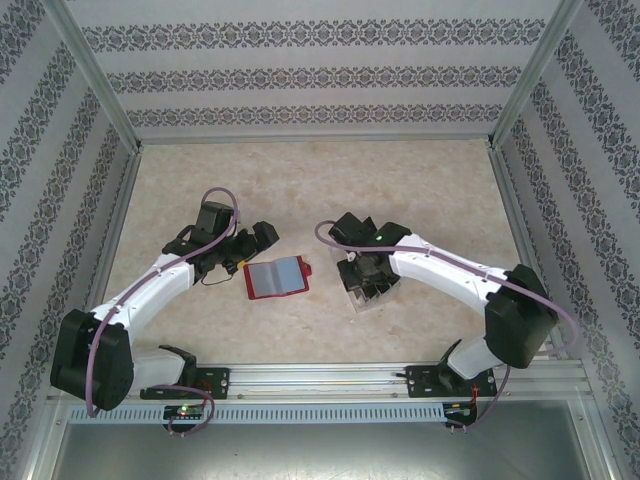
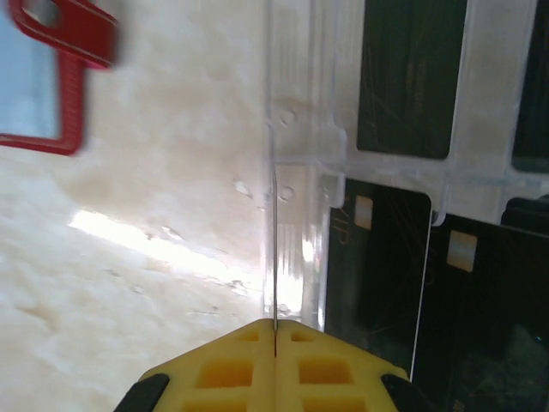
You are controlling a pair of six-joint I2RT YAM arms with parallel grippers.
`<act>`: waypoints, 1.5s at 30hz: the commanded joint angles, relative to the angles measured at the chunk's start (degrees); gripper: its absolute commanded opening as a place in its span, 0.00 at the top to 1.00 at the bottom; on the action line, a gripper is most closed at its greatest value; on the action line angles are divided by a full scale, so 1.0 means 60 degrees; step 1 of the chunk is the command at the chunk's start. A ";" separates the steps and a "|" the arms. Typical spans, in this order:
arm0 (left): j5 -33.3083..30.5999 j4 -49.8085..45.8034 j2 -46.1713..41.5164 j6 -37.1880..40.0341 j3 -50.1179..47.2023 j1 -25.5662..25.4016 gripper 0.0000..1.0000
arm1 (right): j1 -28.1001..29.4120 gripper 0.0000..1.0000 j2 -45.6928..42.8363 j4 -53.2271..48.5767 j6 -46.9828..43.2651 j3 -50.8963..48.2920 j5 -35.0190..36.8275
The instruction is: Put the credit cards into the card holder
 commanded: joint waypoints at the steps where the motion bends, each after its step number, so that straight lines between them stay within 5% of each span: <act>1: -0.0216 0.0080 0.0177 -0.0083 -0.0031 0.0055 0.00 | -0.0079 1.00 -0.0371 0.0163 0.0247 0.0462 -0.0555; 8: -0.0621 -0.0128 0.0586 -0.0065 -0.0042 0.0262 0.00 | -0.0008 1.00 -0.0195 0.2567 0.1131 0.0438 -0.2049; 19: 0.0181 -0.0054 0.1344 -0.0188 0.0110 0.1060 0.00 | 0.0257 1.00 0.2000 0.7316 0.2507 0.0029 -0.3591; 45: 0.0078 0.0050 0.1993 0.0154 0.0215 0.1061 0.00 | 0.0193 1.00 0.3439 0.9361 0.3009 -0.1130 -0.4190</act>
